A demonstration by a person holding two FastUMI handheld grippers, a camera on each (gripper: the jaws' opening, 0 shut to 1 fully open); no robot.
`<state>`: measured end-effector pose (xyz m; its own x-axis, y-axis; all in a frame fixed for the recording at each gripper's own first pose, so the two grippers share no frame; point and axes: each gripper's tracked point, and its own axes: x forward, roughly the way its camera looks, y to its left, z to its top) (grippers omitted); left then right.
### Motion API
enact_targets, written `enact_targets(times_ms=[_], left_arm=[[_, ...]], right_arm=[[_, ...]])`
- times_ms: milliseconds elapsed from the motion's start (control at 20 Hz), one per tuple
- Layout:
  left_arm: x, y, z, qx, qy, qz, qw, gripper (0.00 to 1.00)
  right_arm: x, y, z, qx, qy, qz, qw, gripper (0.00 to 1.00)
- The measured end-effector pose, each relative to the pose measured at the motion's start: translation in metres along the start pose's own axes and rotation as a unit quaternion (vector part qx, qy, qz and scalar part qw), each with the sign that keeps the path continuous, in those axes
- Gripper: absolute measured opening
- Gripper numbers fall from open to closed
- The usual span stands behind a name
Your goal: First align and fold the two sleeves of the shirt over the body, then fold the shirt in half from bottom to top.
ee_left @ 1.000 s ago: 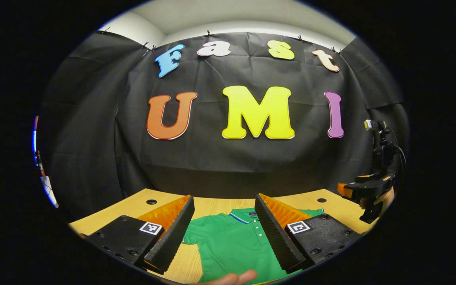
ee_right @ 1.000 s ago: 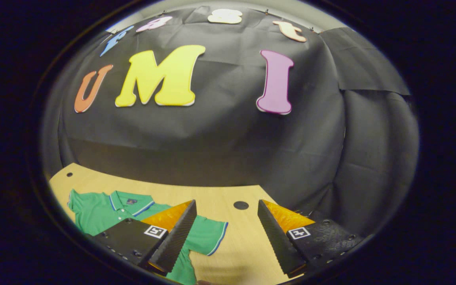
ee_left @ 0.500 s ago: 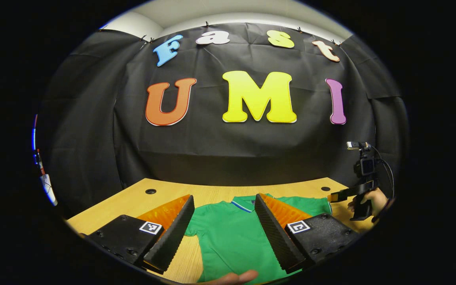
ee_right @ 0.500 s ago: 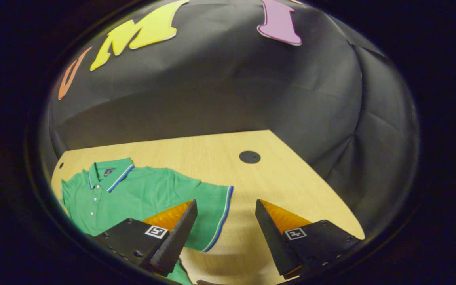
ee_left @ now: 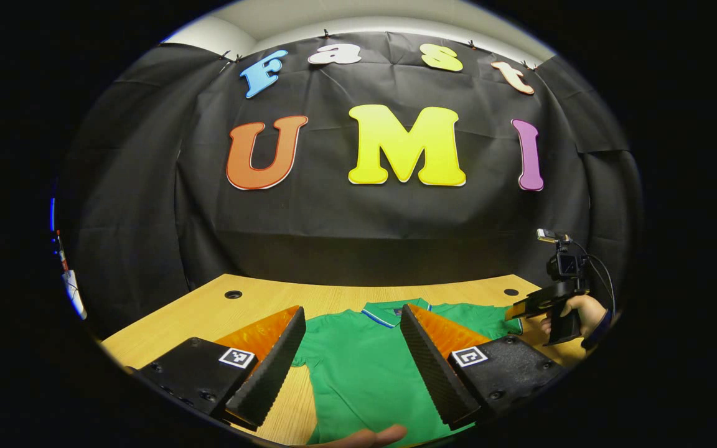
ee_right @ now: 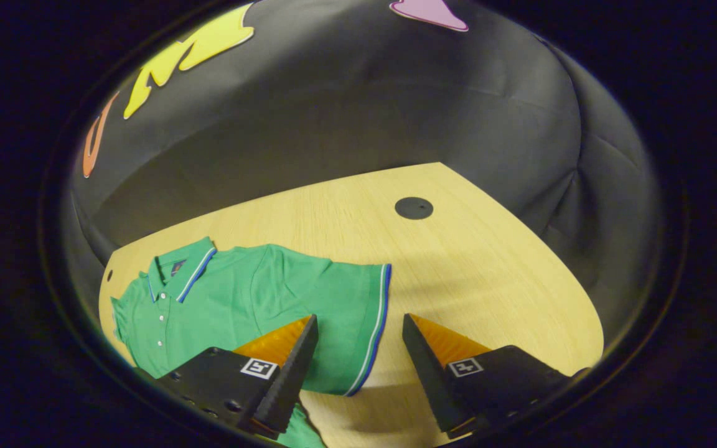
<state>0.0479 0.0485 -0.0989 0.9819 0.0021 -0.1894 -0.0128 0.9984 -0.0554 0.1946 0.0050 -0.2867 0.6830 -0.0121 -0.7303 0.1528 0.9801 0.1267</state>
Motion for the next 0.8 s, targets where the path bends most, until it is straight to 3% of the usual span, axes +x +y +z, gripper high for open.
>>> enact_targets(times_ms=[100, 300, 350, 400, 450, 500, 600, 700, 800], left_arm=[[0.001, 0.001, -0.003, -0.001, 0.004, 0.000, 1.000, 0.99], [0.004, 0.003, -0.011, -0.003, 0.014, 0.001, 1.000, 0.99], [0.004, 0.003, -0.011, -0.003, 0.014, 0.001, 1.000, 0.99], [0.004, 0.003, -0.012, -0.004, 0.014, 0.001, 1.000, 1.00], [0.005, 0.003, -0.012, -0.004, 0.014, 0.001, 1.000, 0.99], [0.005, 0.002, -0.012, -0.004, 0.016, 0.001, 1.000, 0.99], [0.004, 0.002, -0.013, -0.003, 0.017, -0.001, 1.000, 0.99], [0.004, 0.000, -0.013, -0.002, 0.018, -0.001, 1.000, 0.99], [0.003, -0.003, -0.014, -0.002, 0.020, -0.002, 1.000, 0.99]], right_arm=[[0.004, 0.004, 0.001, 0.005, 0.003, 0.007, 1.000, 0.75], [0.006, 0.007, 0.003, 0.011, 0.006, 0.009, 1.000, 0.78], [0.012, 0.008, 0.002, 0.021, 0.009, 0.010, 1.000, 0.74], [0.007, 0.011, 0.005, 0.032, 0.005, 0.014, 0.999, 0.48], [0.013, 0.012, 0.004, 0.038, 0.007, 0.019, 0.999, 0.48], [0.013, 0.013, 0.005, 0.041, 0.006, 0.023, 0.999, 0.36], [0.017, 0.010, 0.005, 0.027, 0.002, 0.017, 0.999, 0.36], [0.022, 0.016, 0.007, 0.035, 0.002, 0.022, 0.999, 0.15], [0.020, 0.018, 0.008, 0.010, 0.003, 0.028, 1.000, 0.15]])
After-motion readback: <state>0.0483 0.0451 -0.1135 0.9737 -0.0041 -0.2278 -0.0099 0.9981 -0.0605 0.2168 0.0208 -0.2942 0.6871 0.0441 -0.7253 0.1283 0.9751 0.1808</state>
